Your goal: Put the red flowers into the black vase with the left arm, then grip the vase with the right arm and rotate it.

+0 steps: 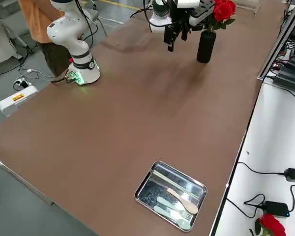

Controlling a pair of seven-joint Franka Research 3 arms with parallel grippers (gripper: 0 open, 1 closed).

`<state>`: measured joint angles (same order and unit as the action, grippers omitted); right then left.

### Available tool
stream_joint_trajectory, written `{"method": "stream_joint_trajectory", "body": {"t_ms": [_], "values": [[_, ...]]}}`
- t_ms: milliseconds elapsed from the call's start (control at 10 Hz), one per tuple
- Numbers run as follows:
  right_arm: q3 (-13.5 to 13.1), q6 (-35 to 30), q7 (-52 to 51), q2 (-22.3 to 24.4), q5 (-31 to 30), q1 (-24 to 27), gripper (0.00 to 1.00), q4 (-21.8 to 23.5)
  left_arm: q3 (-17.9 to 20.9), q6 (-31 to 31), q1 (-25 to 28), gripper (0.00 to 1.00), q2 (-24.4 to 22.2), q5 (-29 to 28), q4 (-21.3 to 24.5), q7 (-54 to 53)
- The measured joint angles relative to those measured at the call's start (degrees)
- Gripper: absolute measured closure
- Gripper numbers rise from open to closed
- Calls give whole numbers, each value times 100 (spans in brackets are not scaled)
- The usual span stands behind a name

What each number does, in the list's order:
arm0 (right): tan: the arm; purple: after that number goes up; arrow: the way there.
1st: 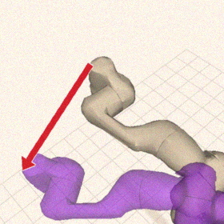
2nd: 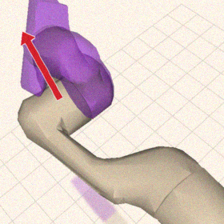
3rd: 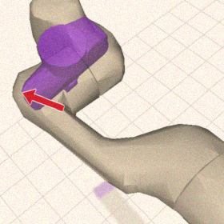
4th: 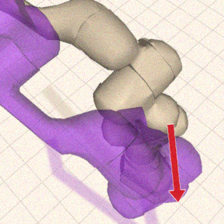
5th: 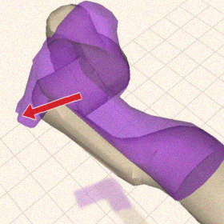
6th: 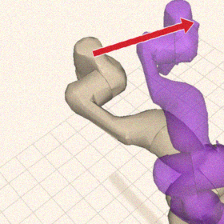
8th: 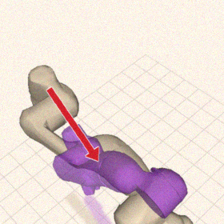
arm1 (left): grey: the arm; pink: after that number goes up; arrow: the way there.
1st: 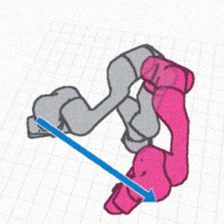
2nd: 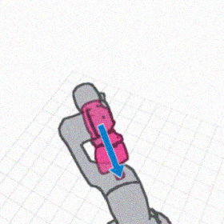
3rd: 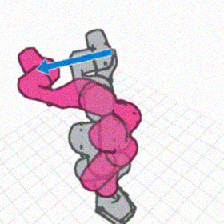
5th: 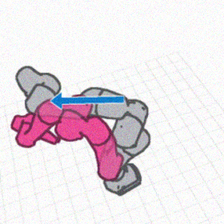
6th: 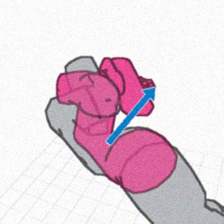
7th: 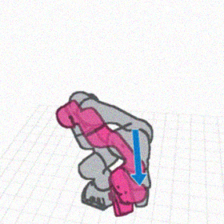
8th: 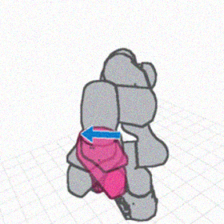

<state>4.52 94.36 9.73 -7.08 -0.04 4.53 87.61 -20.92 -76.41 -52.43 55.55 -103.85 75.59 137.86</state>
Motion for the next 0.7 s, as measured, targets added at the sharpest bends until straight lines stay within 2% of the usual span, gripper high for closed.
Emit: {"method": "stream_joint_trajectory", "body": {"t_ms": [300,500,700], "values": [[1,0,0,0,0,-22,0,1,-281,87,-203,21,-290,548,-93,-43],[1,1,0,0,0,-23,0,2,-579,302,-239,21,-698,1226,-103,-485],[-1,1,0,0,0,-23,0,3,-619,386,-222,21,-1155,1963,-116,-1113]]}}
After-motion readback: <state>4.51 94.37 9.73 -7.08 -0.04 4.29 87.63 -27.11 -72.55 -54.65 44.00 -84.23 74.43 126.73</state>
